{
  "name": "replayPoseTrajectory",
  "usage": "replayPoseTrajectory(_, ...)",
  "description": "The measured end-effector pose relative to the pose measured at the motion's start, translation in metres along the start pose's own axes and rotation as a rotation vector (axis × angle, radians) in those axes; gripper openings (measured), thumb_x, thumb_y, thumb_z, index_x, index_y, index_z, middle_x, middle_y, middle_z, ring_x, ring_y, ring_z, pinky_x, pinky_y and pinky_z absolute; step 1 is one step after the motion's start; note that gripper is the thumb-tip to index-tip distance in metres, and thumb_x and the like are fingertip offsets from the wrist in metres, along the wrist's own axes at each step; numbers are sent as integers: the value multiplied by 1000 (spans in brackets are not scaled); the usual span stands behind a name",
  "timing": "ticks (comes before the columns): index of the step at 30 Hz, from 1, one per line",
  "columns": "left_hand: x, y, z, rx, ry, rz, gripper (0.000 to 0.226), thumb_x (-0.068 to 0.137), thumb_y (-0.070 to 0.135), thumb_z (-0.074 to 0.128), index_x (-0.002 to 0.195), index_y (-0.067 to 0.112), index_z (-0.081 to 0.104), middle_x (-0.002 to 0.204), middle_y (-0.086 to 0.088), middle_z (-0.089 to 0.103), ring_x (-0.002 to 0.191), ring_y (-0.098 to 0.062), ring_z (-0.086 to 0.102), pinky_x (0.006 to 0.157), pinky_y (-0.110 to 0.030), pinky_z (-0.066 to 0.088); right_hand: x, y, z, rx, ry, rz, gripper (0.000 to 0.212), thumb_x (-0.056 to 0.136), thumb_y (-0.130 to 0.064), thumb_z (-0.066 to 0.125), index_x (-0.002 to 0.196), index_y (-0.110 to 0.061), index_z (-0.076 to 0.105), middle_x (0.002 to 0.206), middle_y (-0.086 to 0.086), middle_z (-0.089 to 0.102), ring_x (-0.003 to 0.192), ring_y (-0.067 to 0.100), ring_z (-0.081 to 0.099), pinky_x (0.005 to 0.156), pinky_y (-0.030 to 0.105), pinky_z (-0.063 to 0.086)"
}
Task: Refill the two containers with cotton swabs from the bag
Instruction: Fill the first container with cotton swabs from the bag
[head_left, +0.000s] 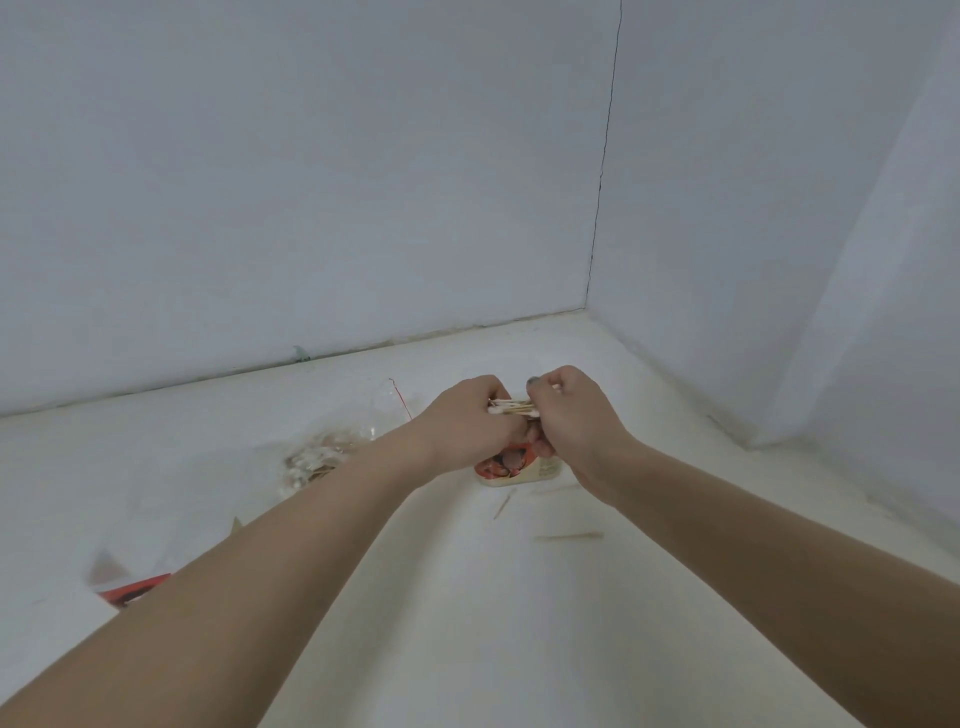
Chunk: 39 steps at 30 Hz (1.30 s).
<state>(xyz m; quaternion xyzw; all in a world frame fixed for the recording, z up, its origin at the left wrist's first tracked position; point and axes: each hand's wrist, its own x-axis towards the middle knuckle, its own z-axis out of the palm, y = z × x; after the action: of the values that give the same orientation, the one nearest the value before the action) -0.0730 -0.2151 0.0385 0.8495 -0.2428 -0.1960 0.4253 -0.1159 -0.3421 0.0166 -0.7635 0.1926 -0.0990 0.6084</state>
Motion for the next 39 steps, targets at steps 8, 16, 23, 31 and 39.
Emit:
replayPoseTrajectory(8,3,-1,1,-310,-125,-51,18,78,14,59,94,6,55,66,-1,66,58,-15,52,62,-26,49,7,2,1,34,26,26,35,101,-26,40,75,-10,57,60,4,57,51,18,48,67,38,41)
replayPoseTrajectory(16,15,-11,20,-319,111,-62,32,98,32,40,78,9,48,61,-6,55,53,-22,43,60,-33,39,4,-5,11,16,-19,65,65,100,-50,25,91,-2,68,66,9,65,64,23,61,73,38,49)
replayPoseTrajectory(23,25,-9,25,-370,264,-69,19,97,25,43,82,13,44,69,-6,54,60,-23,50,66,-38,41,4,1,4,-113,122,-121,33,104,-39,41,89,-13,53,83,-1,59,73,13,56,65,27,45)
replayPoseTrajectory(31,32,-6,25,-382,235,-94,11,95,10,37,88,9,45,66,-15,57,66,-30,54,71,-39,45,4,9,4,23,107,-69,27,103,-33,46,90,-10,52,65,8,63,53,20,55,62,34,47)
replayPoseTrajectory(39,27,-1,22,-379,235,-69,11,98,13,47,98,6,55,75,-8,69,77,-28,74,79,-34,62,9,9,-6,217,76,14,20,97,-21,53,107,-5,59,71,9,65,58,21,62,88,50,58)
